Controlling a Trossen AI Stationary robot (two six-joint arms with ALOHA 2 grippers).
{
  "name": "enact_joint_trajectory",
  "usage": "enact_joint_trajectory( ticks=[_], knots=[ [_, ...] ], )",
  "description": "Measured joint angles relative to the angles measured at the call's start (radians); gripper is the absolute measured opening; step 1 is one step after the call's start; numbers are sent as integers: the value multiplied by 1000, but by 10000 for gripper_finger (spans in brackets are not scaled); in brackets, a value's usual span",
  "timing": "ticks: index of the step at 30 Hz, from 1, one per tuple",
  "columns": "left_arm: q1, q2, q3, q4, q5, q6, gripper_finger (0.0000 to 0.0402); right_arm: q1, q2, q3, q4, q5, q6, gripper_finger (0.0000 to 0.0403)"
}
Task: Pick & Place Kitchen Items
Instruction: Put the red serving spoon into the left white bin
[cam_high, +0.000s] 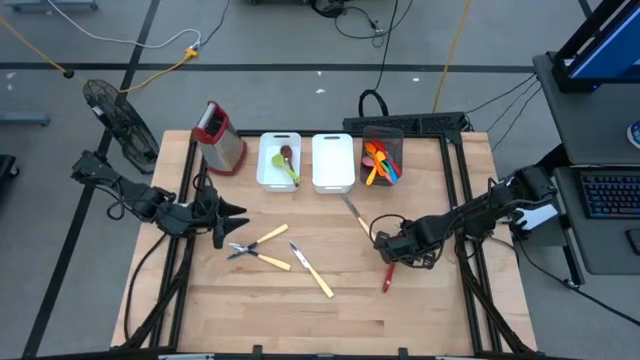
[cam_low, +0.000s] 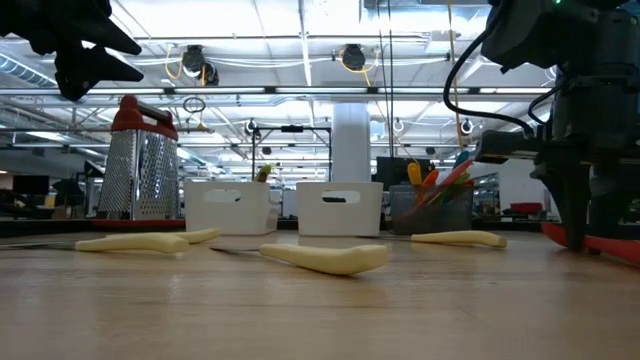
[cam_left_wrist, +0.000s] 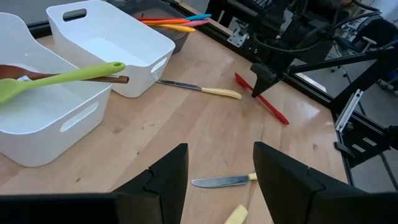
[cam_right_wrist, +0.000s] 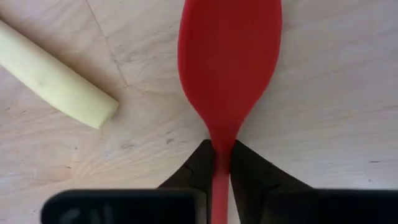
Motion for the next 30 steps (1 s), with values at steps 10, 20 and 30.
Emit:
enact_joint_trajectory(
  ticks=[10,20,30],
  knots=[
    [0,0,0,1,4,24,186,-2,-89,-3,41,2,-111,23],
    [1,1,0,-4,61,76,186,-2,-303,-6,170,215,-185,23],
    [2,1,0,10,50,51,186,-6,-346,-4,694,487,-426,23]
  ],
)
